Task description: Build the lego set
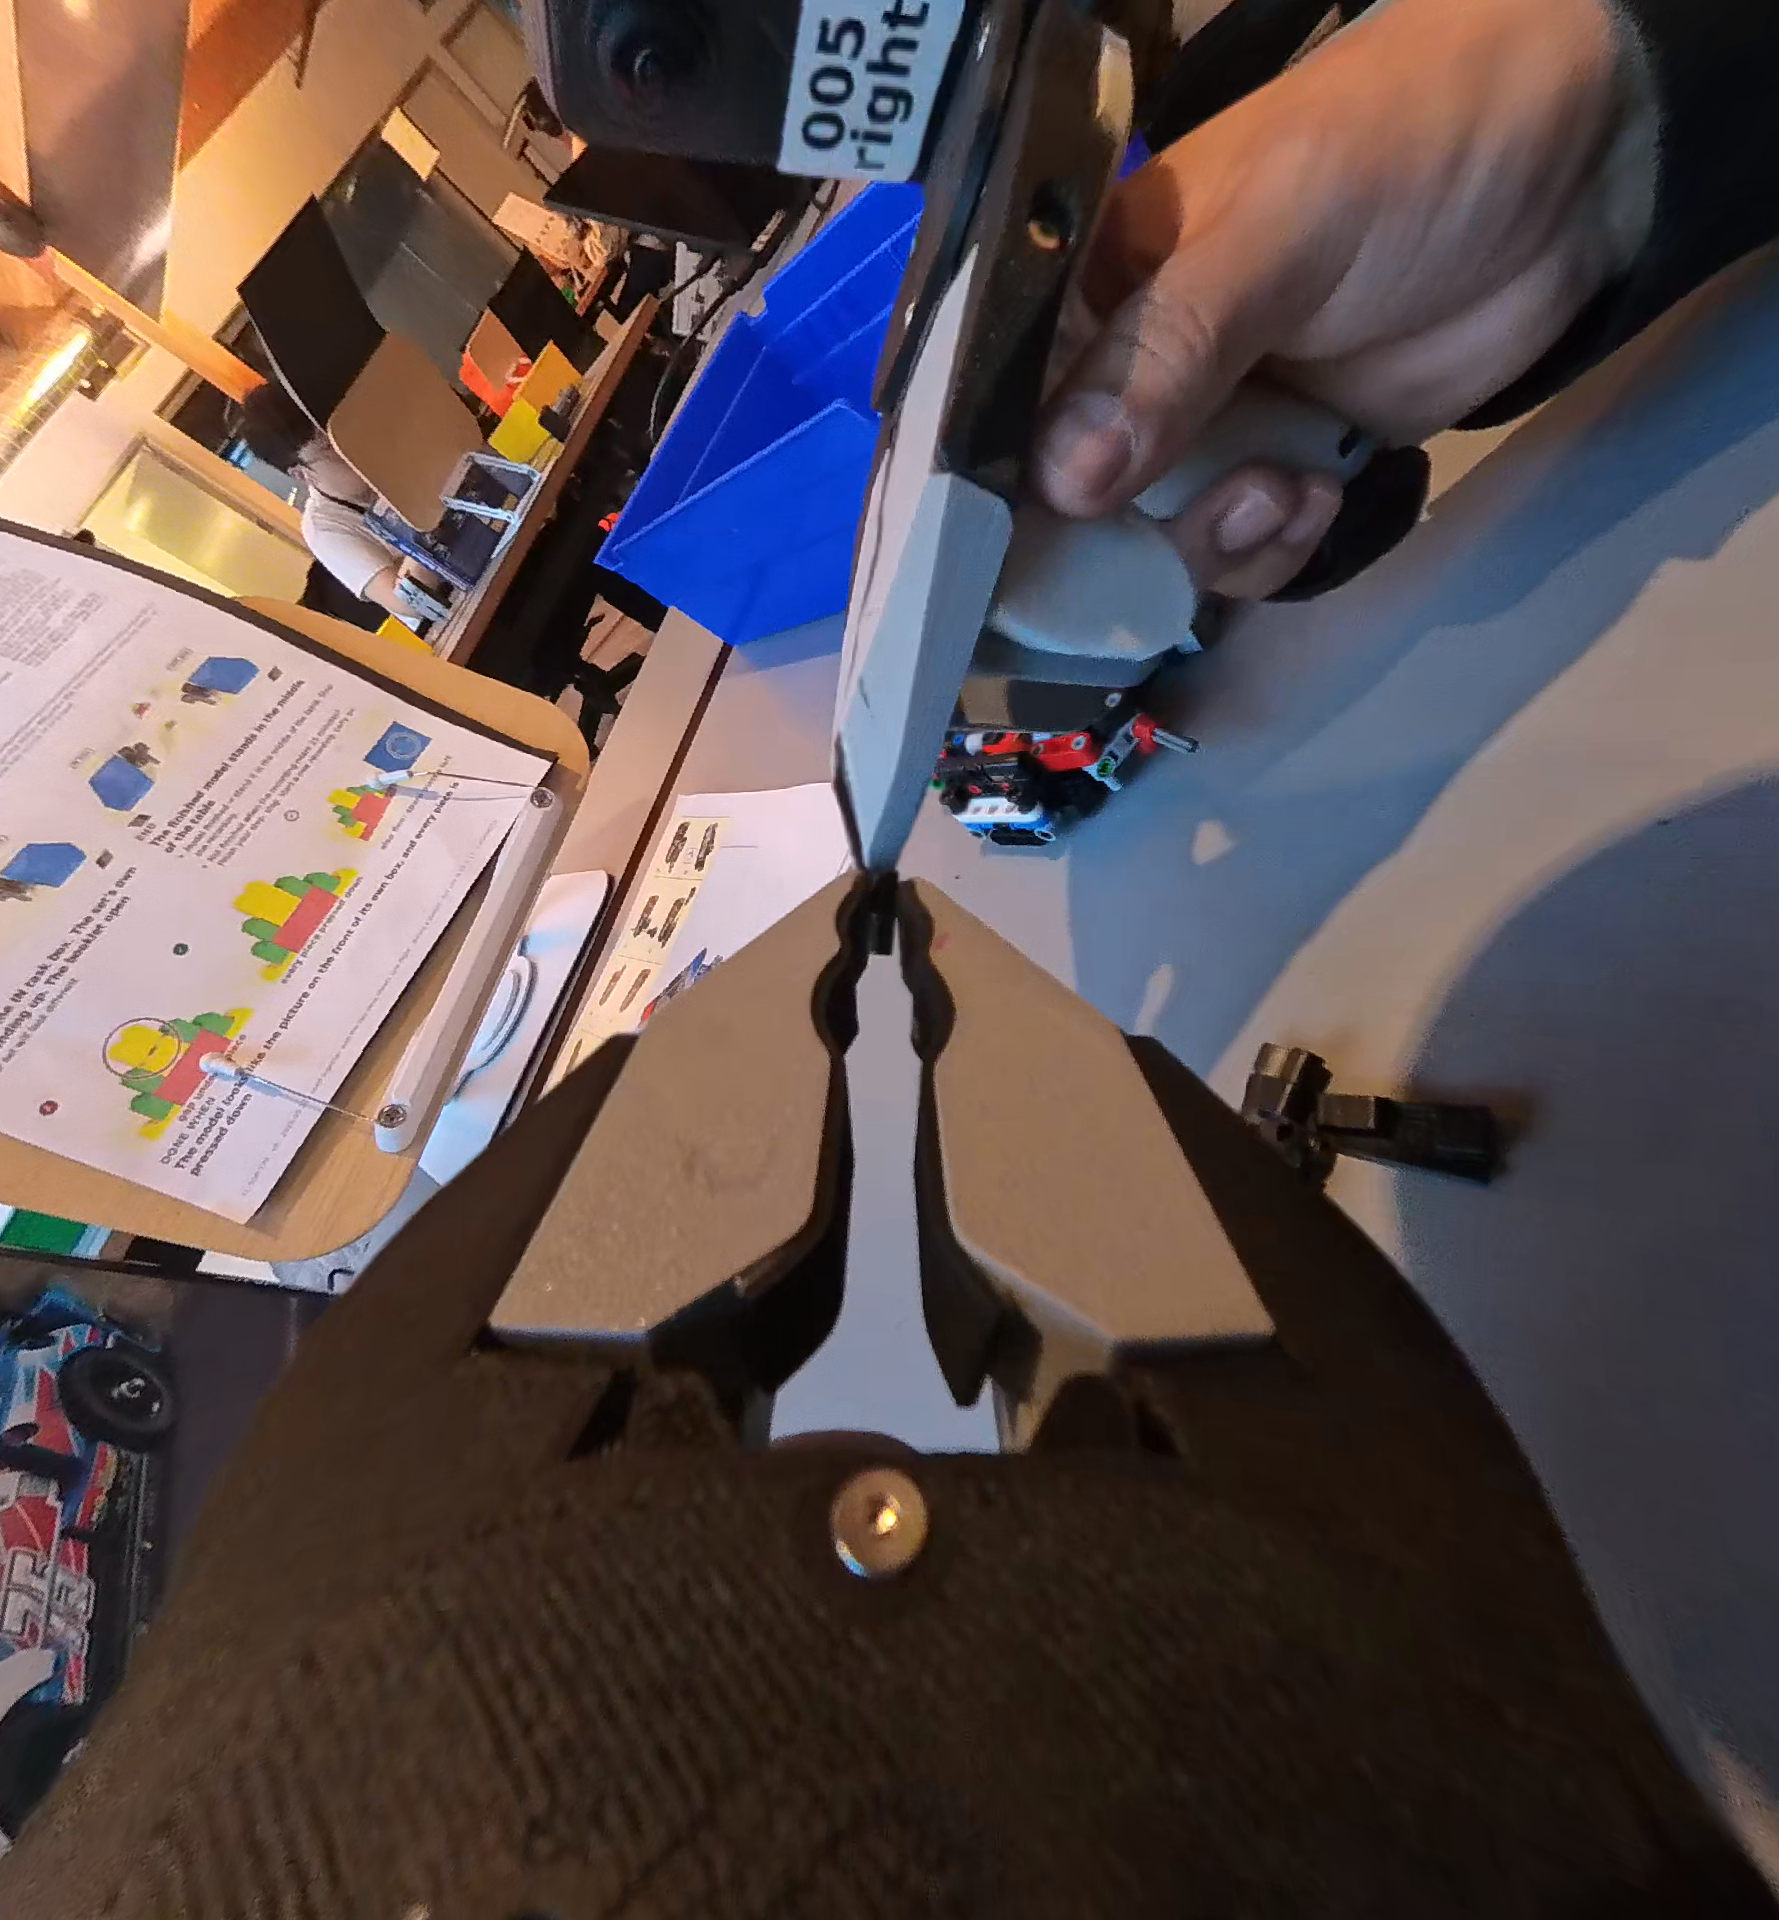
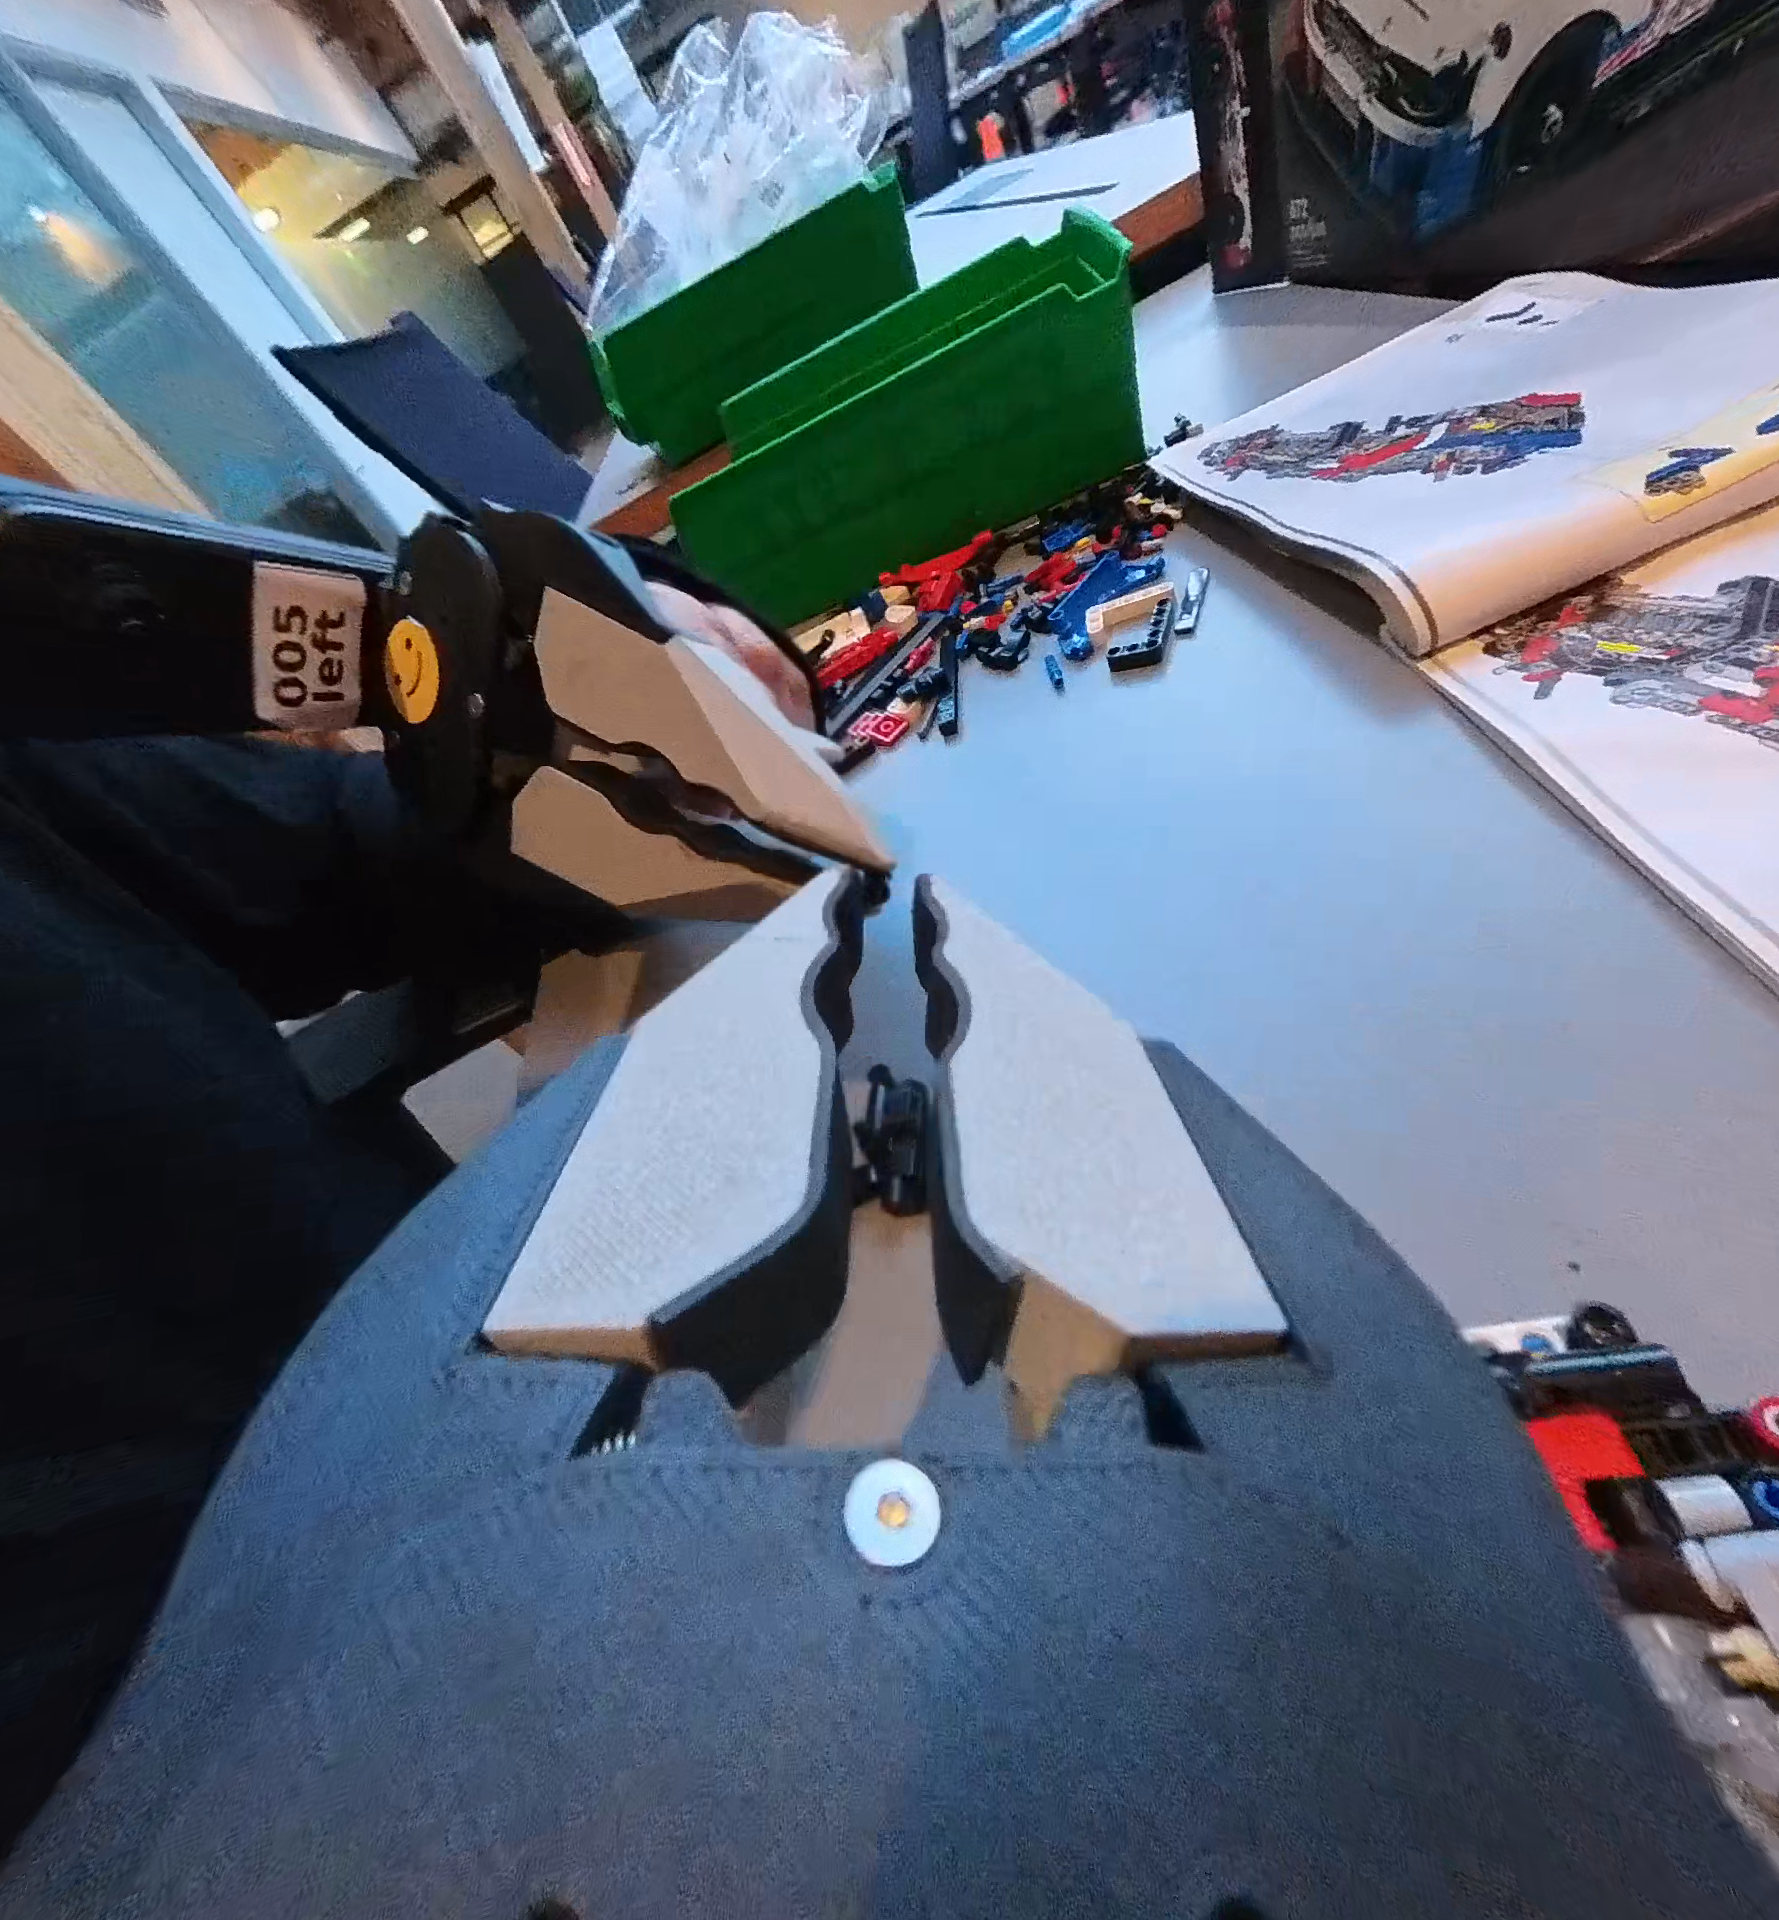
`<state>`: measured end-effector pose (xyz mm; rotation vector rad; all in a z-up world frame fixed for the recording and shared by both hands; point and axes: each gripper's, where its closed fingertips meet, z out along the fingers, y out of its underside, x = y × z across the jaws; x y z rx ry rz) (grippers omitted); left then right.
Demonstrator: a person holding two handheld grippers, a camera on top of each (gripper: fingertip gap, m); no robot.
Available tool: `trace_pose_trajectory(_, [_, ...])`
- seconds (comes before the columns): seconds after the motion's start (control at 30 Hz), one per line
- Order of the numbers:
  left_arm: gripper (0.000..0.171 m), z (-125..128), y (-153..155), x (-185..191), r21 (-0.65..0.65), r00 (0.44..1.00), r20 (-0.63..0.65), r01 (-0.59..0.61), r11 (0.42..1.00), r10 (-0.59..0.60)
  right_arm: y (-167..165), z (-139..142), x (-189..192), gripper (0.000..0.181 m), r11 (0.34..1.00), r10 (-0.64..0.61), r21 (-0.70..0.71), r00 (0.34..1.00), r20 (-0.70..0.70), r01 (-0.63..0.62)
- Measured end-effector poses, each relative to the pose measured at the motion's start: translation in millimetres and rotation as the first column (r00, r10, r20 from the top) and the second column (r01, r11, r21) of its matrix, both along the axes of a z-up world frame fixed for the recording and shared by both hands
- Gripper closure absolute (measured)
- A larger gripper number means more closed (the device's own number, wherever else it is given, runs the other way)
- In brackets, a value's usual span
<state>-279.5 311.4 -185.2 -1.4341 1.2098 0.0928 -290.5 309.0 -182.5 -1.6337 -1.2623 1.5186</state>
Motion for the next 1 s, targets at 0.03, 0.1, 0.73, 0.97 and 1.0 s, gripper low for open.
trace_pose_trajectory(0.03, [0.171,1.4,0.8,-0.6,0.008,1.0,0.005,-0.006,1.0,0.006,-0.9,0.3,-0.3,0.18,1.0,0.011,-0.011,1.0,-0.004,-0.011])
trace_pose_trajectory(0.1, [0.171,0.4,1.4,-1.4,0.002,1.0,0.004,-0.006,1.0,0.006,-0.4,-2.1,-1.4,0.181,1.0,0.018,-0.014,1.0,0.004,-0.018])
trace_pose_trajectory(0.73, [0.17,-1.3,0.6,-3.1,-0.041,0.998,0.066,0.026,0.999,-0.024,0.3,-4.6,-5.0,0.181,0.997,0.032,-0.076,0.999,-0.016,-0.033])
trace_pose_trajectory(0.97, [0.156,-10.1,6.9,-13.2,-0.121,0.996,0.083,-0.002,0.993,0.012,3.8,-6.2,-0.9,0.181,0.999,0.017,-0.049,1.0,-0.006,-0.018])
trace_pose_trajectory(1.0, [0.155,-14.5,8.1,-15.3,-0.135,0.997,0.071,-0.009,0.991,0.019,4.2,-5.9,0.1,0.181,0.999,0.017,-0.047,1.0,-0.006,-0.017])
